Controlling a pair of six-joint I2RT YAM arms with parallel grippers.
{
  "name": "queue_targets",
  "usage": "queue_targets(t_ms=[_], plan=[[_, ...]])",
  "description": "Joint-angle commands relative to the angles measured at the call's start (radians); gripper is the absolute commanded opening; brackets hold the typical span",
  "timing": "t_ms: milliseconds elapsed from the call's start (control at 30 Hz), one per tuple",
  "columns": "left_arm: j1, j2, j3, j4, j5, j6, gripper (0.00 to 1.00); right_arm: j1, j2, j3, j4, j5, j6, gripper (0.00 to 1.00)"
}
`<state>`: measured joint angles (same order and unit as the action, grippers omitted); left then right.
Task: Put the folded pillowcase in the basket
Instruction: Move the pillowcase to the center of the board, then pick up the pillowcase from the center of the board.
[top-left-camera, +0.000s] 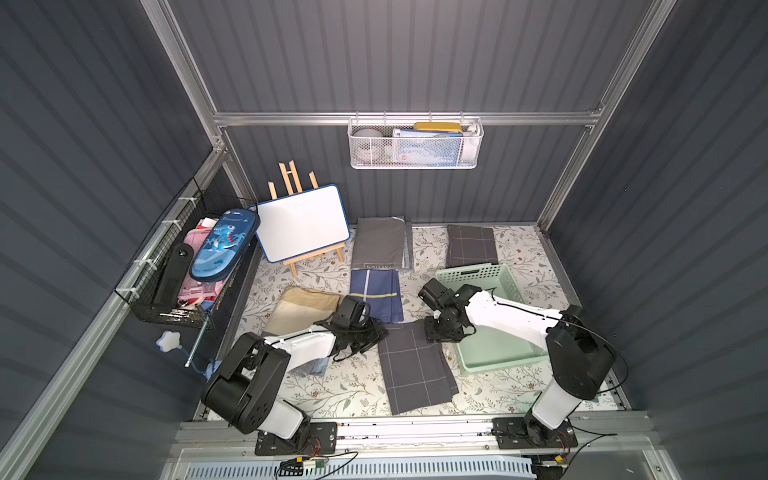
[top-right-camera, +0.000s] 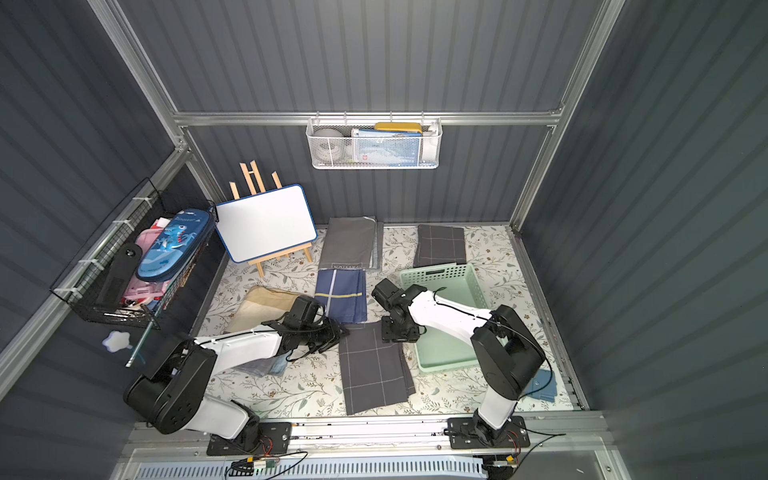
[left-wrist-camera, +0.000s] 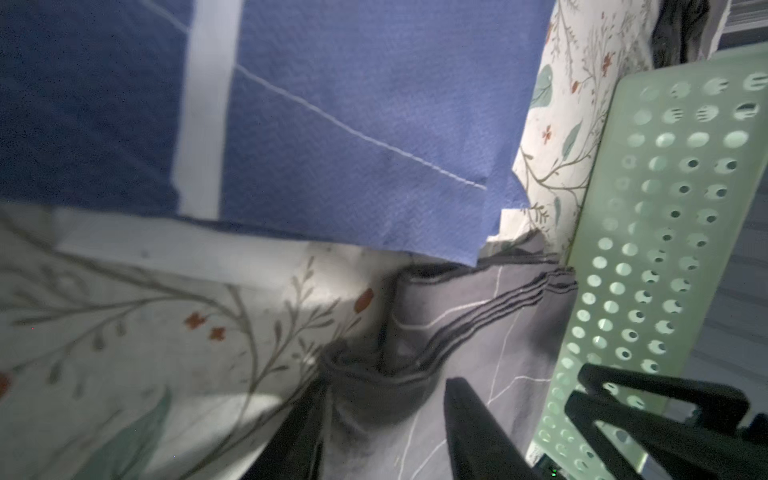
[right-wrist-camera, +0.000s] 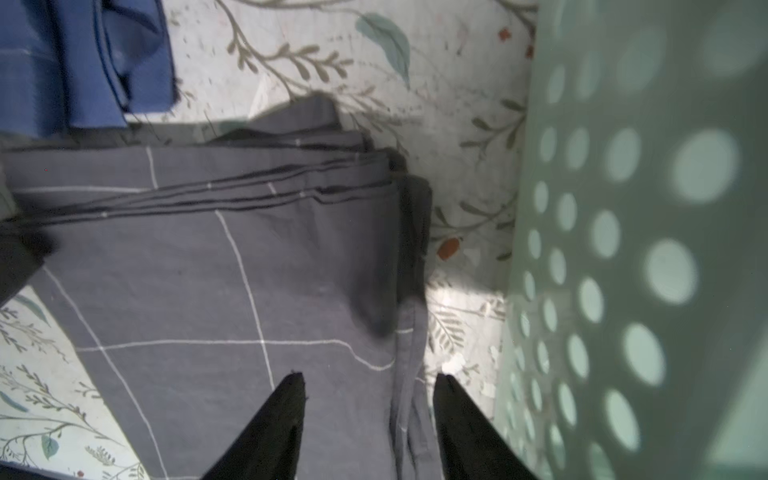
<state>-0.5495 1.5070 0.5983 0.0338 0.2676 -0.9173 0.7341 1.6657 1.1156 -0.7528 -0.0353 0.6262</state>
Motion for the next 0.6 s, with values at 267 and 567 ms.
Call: queue_targets(t_ms=[267, 567], plan=[[-0.012, 0.102, 0.05, -0.062, -0.037, 0.077, 0.0, 0.0, -0.07, -0.02, -0.018, -0.022, -0.007, 0.56], [-0.013, 0.004, 0.23, -0.338, -0.27, 0.126, 0.0, 0.089, -0.075, -0.043, -0.015, -0.033, 0.028, 0.58]])
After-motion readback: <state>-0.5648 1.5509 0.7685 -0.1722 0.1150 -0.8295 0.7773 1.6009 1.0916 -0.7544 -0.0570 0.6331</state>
